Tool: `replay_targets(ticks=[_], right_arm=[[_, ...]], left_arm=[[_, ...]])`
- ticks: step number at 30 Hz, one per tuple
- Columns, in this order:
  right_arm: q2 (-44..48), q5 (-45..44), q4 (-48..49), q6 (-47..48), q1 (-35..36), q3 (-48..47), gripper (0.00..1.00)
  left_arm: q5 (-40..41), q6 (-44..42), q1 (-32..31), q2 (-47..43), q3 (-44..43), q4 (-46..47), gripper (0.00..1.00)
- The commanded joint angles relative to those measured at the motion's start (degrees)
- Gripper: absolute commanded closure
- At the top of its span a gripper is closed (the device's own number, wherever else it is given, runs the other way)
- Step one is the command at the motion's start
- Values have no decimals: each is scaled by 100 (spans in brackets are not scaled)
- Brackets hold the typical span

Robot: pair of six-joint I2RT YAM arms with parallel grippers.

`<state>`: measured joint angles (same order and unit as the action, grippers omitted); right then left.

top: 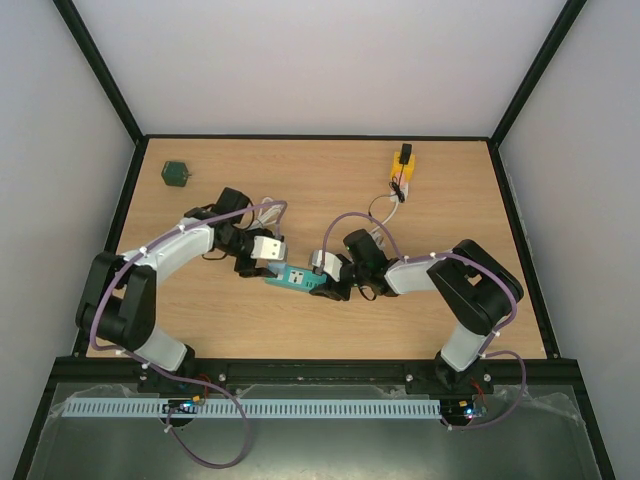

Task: Pull the plug off the socket

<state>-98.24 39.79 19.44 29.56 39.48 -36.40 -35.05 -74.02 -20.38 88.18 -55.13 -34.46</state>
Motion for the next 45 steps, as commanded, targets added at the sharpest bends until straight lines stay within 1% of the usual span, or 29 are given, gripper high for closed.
replay_targets(ticks=[1,4,12,18,20,24,27,30,32,38,45], right_arm=[[-9,-352,-292,204,-59,180,93],[9,-349,-274,208,-57,195,93],[29,-332,-266,228,-57,214,92],[49,-310,-256,243,-60,234,90],[53,-313,-255,243,-58,235,86],[113,-305,-154,234,-63,316,66],[164,-273,-100,217,-61,359,55],[199,-266,-64,204,-67,400,46],[244,-255,-24,201,-65,444,41],[303,-219,46,201,-55,505,36],[298,-180,25,222,-62,501,38]], left_arm=[[195,18,-167,66,29,354,31],[327,-15,-220,97,114,451,38],[484,-174,-247,155,83,298,55],[535,-190,-260,158,100,269,60],[528,-179,-285,140,118,256,64],[449,-7,-415,63,174,271,72],[490,98,-574,55,283,335,75],[499,282,-641,55,329,441,76],[441,500,-684,78,300,499,78],[291,971,-854,86,281,579,79],[227,1448,-1120,138,308,738,81]])
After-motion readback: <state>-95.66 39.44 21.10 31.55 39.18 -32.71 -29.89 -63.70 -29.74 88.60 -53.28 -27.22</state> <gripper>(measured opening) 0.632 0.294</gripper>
